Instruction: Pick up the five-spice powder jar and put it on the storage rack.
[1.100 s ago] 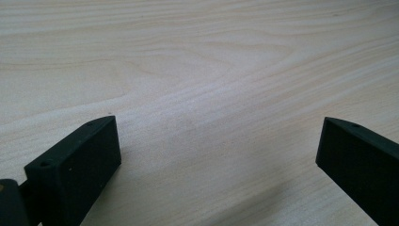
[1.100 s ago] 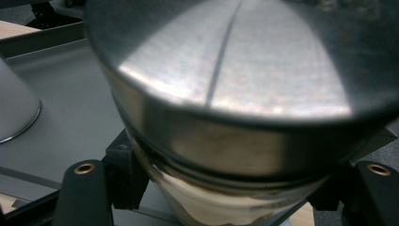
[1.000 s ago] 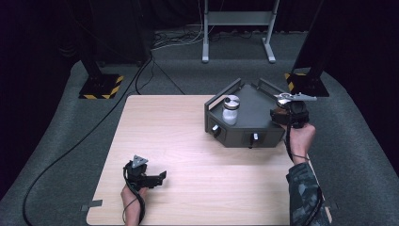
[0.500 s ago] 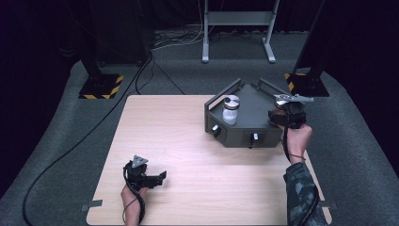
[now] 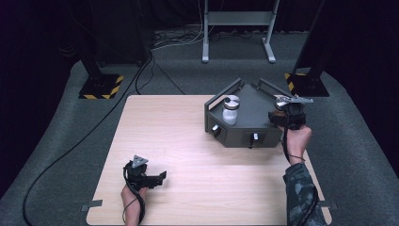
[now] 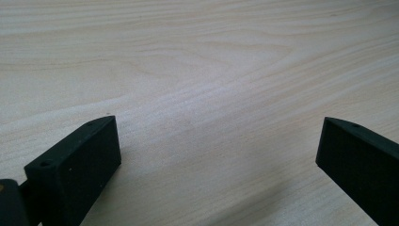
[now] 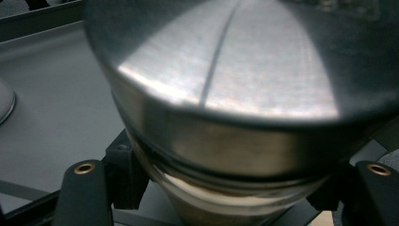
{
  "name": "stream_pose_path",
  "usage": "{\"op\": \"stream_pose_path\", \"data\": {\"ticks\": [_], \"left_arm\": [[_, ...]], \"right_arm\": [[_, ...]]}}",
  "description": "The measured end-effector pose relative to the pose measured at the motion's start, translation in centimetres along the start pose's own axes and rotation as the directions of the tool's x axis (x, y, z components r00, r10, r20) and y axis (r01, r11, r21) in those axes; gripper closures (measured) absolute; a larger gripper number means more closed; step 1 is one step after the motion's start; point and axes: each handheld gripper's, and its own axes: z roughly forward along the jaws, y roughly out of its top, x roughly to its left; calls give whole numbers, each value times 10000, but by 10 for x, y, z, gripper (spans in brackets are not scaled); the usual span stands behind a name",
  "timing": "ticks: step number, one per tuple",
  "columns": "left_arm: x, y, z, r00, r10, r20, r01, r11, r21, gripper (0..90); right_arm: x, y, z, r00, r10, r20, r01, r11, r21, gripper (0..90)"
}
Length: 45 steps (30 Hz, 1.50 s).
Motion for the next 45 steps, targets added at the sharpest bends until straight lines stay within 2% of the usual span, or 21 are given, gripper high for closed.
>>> {"op": "stream_pose_path", "data": {"ticks": [16,28,29,31,32,35,38,41,43,45], "left_arm": [[0,0,0,10000,2,-2,-2,10000,1,2],[0,0,0,10000,3,7,-3,10000,1,3],[0,0,0,10000,-8,6,8,10000,-3,2],[0,0,0,10000,2,3,-2,10000,2,2],[0,0,0,10000,3,5,-3,10000,2,3],[0,0,0,10000,-23,18,23,10000,-9,3],[0,0,0,10000,-32,23,32,10000,-14,3],[1,-1,0,10000,-48,25,48,10000,-23,2],[0,-1,0,10000,-41,22,41,10000,-21,2],[1,-1,0,10000,-51,28,51,10000,-27,3]], "right_arm": [[-3,-14,1,9993,339,-128,-344,9985,-420,303],[-2,-12,0,9993,366,-93,-369,9988,-335,298],[-3,-11,0,9993,360,-109,-363,9989,-299,265],[-1,-10,-1,9995,321,-22,-322,9989,-343,144],[-4,-8,-1,9992,333,-228,-338,9991,-244,95],[-3,-5,-5,9995,205,-251,-207,9997,-88,2],[-3,-1,-9,9991,39,-419,-28,9996,276,0],[-7,-2,-15,9977,3,-671,22,9993,369,0],[-6,-5,-21,9977,-96,-671,120,9993,348,0],[-2,-6,-26,9970,-436,-635,466,9979,460,0]]}}
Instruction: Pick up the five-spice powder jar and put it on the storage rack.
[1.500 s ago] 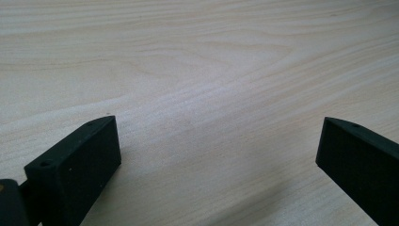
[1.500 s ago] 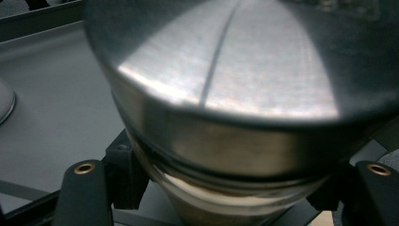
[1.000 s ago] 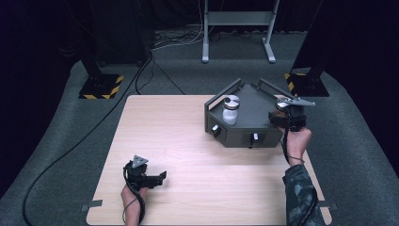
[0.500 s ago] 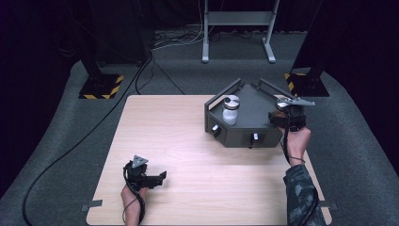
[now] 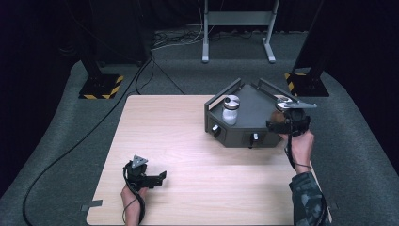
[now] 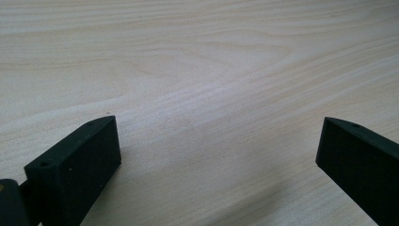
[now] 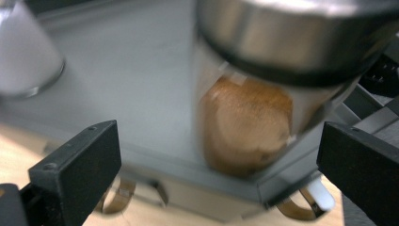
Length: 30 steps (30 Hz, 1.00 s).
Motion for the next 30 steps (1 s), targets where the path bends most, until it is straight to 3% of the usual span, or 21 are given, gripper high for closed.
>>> {"op": "stream_pose_path", "data": {"ticks": [3,8,14,17,23,25,30], "left_arm": [[0,0,0,10000,16,-10,-16,10000,13,3],[-1,0,0,10000,30,-32,-30,10000,21,3],[-1,1,0,10000,57,-46,-57,10000,33,2],[-2,1,0,10000,67,-60,-67,10000,34,3],[-3,1,1,9999,94,-91,-94,9999,50,2],[-3,1,1,9999,102,-101,-102,9999,56,2],[-5,2,1,9997,177,-165,-176,9998,98,3]], "right_arm": [[8,-9,-7,9991,-354,233,353,9994,38,0],[14,-33,-20,9988,-370,335,369,9993,30,0],[18,-86,-30,10000,77,-46,-78,9996,-254,0],[28,-120,-29,10000,8,45,-6,9988,-490,0],[31,-152,-18,9990,-68,-445,77,9998,202,0],[33,-156,-15,9995,-125,-303,139,9989,442,0],[25,-168,-9,9983,283,-503,-250,9976,651,0]]}}
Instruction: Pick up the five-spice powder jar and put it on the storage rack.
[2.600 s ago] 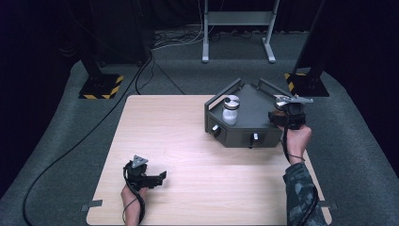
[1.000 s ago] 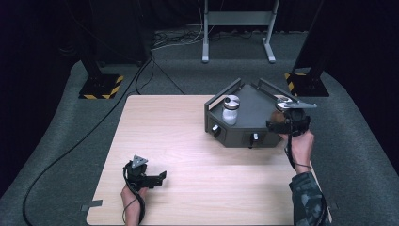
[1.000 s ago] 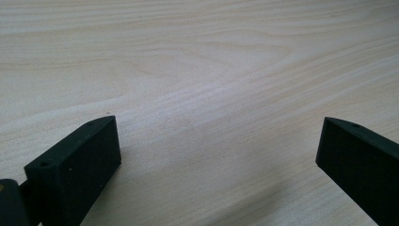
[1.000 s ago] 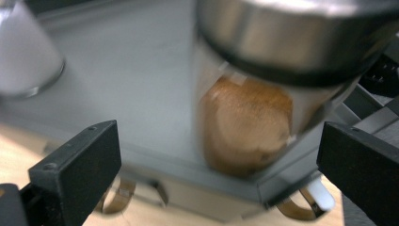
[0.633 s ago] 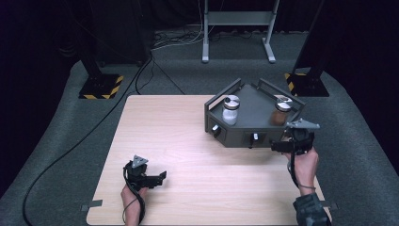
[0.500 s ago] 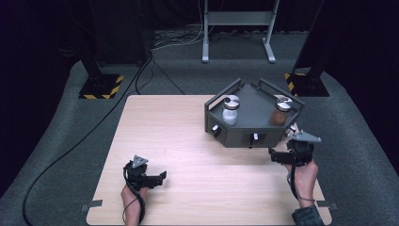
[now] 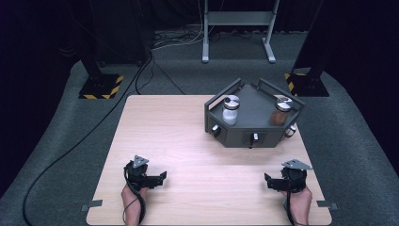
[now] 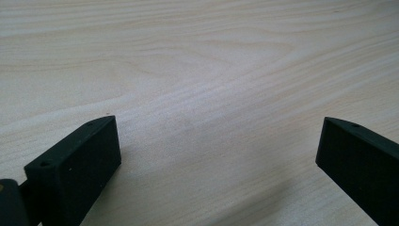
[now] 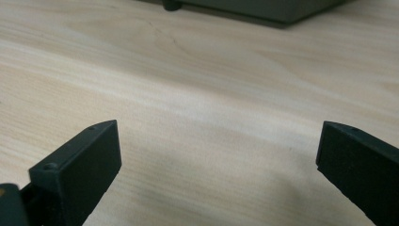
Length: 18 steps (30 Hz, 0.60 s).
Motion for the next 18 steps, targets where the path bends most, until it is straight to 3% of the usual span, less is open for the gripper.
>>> {"op": "stream_pose_path", "data": {"ticks": [6,14,18], "left_arm": [[1,0,0,10000,-9,26,9,10000,-15,3],[2,0,0,10000,-15,91,15,10000,-20,3],[1,0,0,10000,13,70,-13,10000,-10,3]], "right_arm": [[3,-10,2,9999,104,133,-102,9998,-146,1],[-2,-10,3,9997,212,-118,-213,9997,-103,0],[-4,-17,0,9987,498,-139,-505,9976,-477,4]]}}
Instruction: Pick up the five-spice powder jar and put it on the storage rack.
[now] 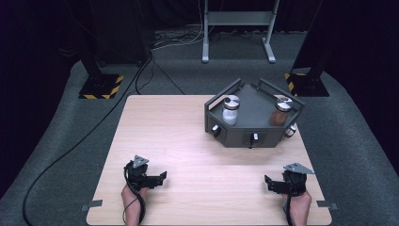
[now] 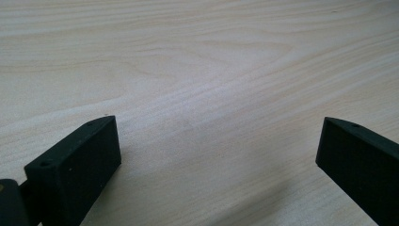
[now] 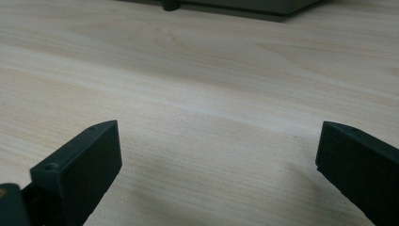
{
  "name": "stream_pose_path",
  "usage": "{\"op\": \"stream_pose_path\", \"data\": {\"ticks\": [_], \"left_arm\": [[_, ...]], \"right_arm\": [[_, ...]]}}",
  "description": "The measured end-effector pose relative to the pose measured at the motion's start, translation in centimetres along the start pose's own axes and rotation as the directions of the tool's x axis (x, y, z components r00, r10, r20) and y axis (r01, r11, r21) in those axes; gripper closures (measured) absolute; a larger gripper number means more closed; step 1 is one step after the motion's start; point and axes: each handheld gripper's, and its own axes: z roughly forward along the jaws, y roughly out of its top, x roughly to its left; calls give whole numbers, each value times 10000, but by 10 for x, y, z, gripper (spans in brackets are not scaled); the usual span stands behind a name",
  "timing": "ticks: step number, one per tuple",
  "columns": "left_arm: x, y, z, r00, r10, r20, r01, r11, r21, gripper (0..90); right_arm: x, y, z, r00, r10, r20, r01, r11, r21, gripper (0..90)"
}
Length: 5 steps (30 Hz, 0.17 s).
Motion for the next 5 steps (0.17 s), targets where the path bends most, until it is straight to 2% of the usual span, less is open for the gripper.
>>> {"op": "stream_pose_path", "data": {"ticks": [3,5], "left_arm": [[-1,0,0,10000,48,-28,-48,10000,22,3],[-1,1,0,10000,82,-19,-82,10000,42,2]], "right_arm": [[-1,-2,-1,9999,141,-13,-141,9998,-132,8],[-2,-3,-1,10000,71,-39,-72,9998,-165,8]]}}
